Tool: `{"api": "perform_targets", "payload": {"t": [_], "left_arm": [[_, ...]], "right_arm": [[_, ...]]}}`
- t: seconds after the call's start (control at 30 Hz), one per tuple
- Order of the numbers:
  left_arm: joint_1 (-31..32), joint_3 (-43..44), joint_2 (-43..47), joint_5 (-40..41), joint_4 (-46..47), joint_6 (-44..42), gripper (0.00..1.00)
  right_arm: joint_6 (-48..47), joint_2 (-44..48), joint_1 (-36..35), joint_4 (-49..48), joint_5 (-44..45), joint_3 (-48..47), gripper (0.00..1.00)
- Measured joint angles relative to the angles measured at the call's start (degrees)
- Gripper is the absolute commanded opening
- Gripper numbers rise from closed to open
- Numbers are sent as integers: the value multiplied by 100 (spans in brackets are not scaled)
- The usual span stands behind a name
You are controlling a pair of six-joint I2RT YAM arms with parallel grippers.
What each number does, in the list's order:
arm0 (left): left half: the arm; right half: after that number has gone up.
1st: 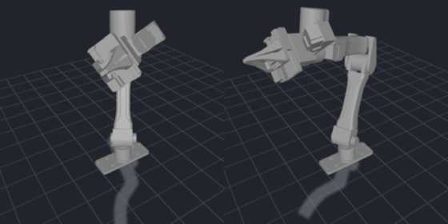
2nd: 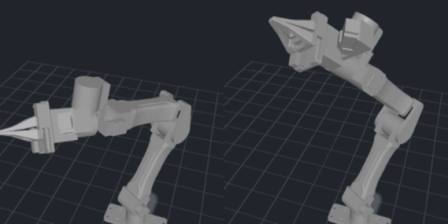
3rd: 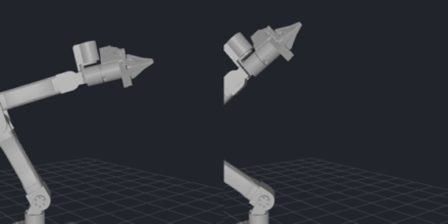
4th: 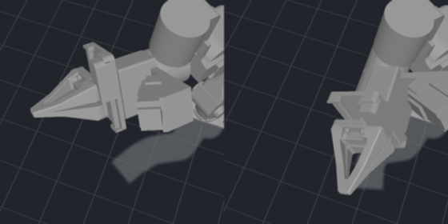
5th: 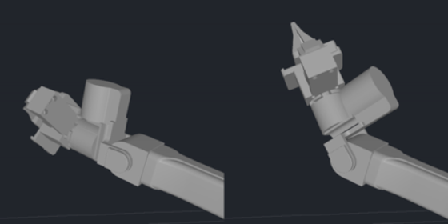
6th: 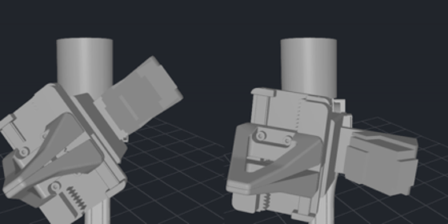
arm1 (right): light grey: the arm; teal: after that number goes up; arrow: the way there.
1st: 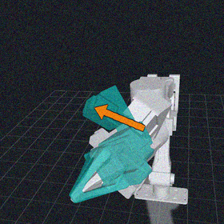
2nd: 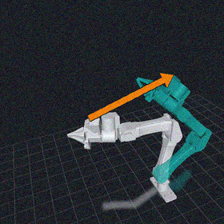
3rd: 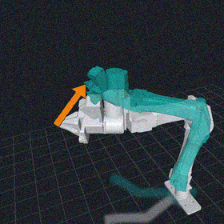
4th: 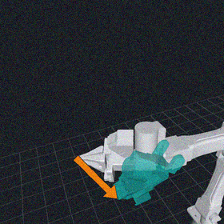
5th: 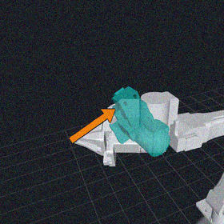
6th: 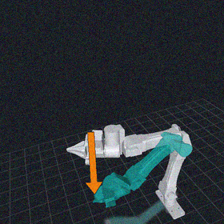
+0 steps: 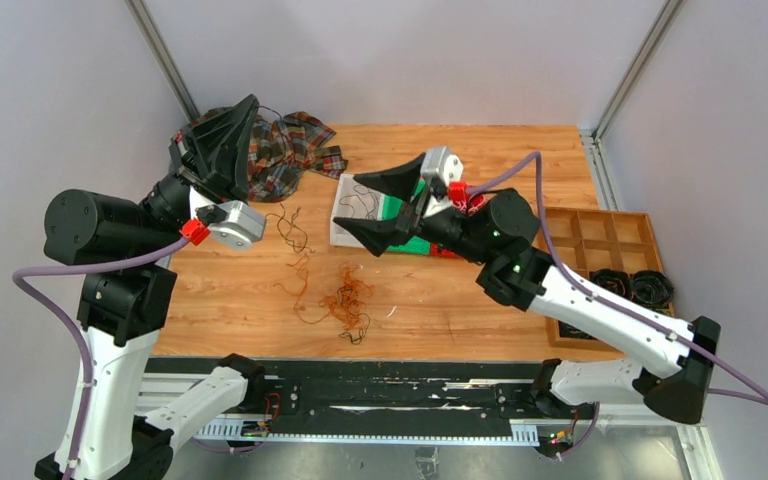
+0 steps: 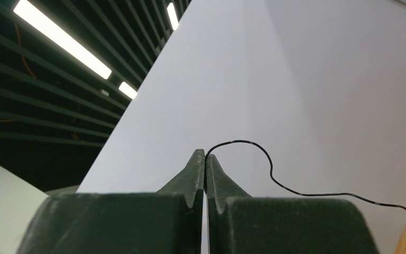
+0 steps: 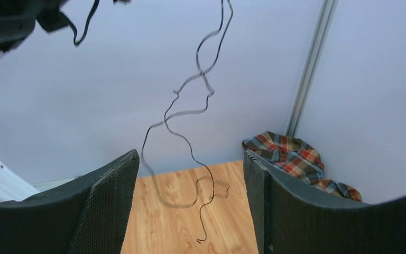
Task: Untangle the cables
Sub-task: Place the cable in the bin.
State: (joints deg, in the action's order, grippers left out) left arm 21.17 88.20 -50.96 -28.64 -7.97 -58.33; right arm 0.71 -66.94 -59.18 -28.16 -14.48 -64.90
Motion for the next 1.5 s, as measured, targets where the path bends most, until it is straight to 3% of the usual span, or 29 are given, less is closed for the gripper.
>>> {"api": "perform_targets", "payload": {"t": [0.2, 0.47, 0.8, 0.83, 0.87, 0.97, 1.2, 1.33, 1.5], "left_arm": [[0, 0, 4, -136, -201, 20, 0], [0, 2, 13, -269, -308, 96, 0], [0, 2, 72, -380, -511, 153, 0], [0, 2, 79, -391, -525, 160, 0], [0, 2, 83, -400, -540, 162, 0], [0, 2, 90, -424, -549, 188, 0], [0, -33, 122, -341, -566, 295, 0], [0, -195, 105, -101, -844, 614, 0], [0, -345, -107, 79, -1401, 1322, 1]], "right_arm": [[636, -1051, 140, 79, -393, -1130, 72], [1300, -2234, 146, 4, -702, -1762, 72], [1683, -2675, 146, -728, -852, -2120, 72], [1735, -2739, 146, -815, -859, -2157, 65], [1768, -2813, 146, -868, -866, -2210, 53], [1880, -3073, 146, -951, -903, -2430, 2], [1899, -2949, 424, -1137, -723, -1825, 1], [1906, -2621, 984, -1399, -601, -1139, 0], [1899, -2393, 1639, -1405, -387, -927, 0]]}}
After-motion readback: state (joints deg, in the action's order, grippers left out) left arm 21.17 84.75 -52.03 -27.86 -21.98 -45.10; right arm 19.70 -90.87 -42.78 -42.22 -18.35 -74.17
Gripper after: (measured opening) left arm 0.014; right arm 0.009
